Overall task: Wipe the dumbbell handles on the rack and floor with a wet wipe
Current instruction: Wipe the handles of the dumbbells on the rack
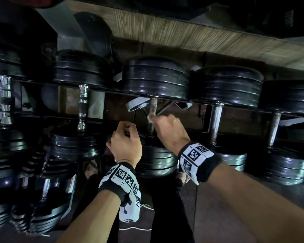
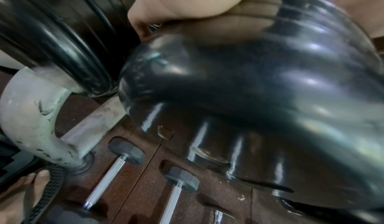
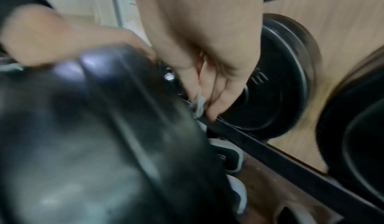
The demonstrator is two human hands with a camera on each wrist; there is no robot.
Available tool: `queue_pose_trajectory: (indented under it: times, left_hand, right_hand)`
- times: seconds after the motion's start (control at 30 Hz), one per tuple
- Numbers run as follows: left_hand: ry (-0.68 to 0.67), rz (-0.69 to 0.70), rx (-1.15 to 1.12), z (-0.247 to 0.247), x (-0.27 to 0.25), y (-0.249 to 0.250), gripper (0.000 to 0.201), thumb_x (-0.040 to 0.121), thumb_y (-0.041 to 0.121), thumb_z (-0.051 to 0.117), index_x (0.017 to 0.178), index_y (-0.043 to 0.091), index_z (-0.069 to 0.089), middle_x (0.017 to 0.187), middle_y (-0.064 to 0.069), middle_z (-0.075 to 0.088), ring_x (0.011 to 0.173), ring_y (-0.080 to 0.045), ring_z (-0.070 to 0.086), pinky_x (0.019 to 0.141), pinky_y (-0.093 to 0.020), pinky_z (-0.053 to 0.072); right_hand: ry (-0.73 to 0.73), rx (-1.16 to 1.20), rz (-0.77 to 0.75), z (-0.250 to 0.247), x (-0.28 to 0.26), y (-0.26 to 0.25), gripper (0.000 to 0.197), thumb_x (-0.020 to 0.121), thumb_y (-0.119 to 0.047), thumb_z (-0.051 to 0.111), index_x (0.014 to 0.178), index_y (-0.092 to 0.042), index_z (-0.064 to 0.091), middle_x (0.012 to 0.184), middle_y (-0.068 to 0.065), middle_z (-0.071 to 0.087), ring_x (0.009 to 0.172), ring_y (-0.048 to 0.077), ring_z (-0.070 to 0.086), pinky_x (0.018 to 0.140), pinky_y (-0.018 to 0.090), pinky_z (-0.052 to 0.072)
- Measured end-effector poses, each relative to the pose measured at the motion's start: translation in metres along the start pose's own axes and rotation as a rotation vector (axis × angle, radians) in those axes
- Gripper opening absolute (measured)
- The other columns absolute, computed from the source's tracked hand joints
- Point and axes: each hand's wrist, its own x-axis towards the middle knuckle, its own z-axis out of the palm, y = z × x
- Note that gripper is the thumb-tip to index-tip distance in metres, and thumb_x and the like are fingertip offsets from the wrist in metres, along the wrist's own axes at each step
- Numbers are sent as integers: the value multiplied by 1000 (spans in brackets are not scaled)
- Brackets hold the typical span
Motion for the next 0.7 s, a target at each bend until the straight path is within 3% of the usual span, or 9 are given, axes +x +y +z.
queue_pose_trajectory:
  times: [0.13, 0.2, 0.27, 0.3, 0.37, 0.47, 0.6, 0.7]
  left_hand:
    - [-4, 1, 5, -1, 0, 0, 23, 82, 38, 36, 84, 31, 58, 75, 5, 70, 85, -19, 61, 103, -44, 31]
    - [-5, 3, 2, -1, 0, 1, 25, 82, 38, 36, 84, 31, 59, 75, 5, 70, 84, -18, 61, 103, -43, 31]
    - [-5, 2, -2, -1, 0, 1, 26, 82, 38, 36, 85, 31, 60, 76, 6, 70, 84, -15, 61, 105, -44, 30]
    - [-6, 1, -3, -1, 0, 1, 26, 82, 39, 35, 86, 31, 60, 76, 6, 69, 84, -14, 61, 105, -45, 30]
    - [-16, 0, -1, -1, 0, 0, 27, 82, 39, 35, 86, 32, 60, 76, 6, 69, 85, -14, 61, 106, -45, 29]
    - [-21, -1, -1, 0, 1, -1, 27, 82, 40, 36, 87, 31, 60, 77, 6, 69, 85, -15, 61, 105, -46, 30]
    - [-36, -2, 4, 0, 2, -1, 24, 81, 39, 36, 86, 32, 58, 77, 5, 69, 85, -16, 60, 105, -46, 30]
    - [-35, 4, -5, -2, 1, -1, 25, 81, 39, 36, 86, 32, 59, 77, 5, 69, 85, -16, 60, 106, -47, 30]
  right_hand:
    - [-131, 144, 28, -4, -12, -5, 39, 97, -9, 51, 128, -27, 67, 119, 16, 68, 111, 35, 65, 100, 40, 51]
    - [-20, 236, 10, -13, -10, -6, 32, 101, -21, 52, 128, -28, 67, 118, 15, 72, 106, 34, 69, 96, 43, 55]
    - [212, 287, 14, -17, 3, -4, 30, 102, -32, 50, 126, -27, 68, 107, 17, 75, 87, 38, 73, 83, 49, 59]
    - [288, 297, 22, -17, 12, -2, 28, 101, -28, 53, 124, -25, 69, 105, 15, 76, 85, 37, 72, 83, 48, 59]
    - [307, 286, 41, -18, 26, 1, 25, 97, -19, 62, 119, -23, 72, 107, 11, 76, 95, 33, 72, 92, 40, 55]
    - [208, 298, -9, -11, 25, 8, 23, 95, -15, 65, 114, -23, 74, 106, 7, 77, 95, 23, 73, 91, 32, 56]
    - [-151, 229, -9, 9, 5, 18, 30, 94, -10, 63, 113, -32, 73, 113, 4, 71, 104, 17, 66, 95, 25, 50]
    - [-123, 283, -106, -3, 11, 15, 20, 95, -12, 65, 109, -21, 76, 107, 3, 74, 96, 14, 68, 83, 17, 45]
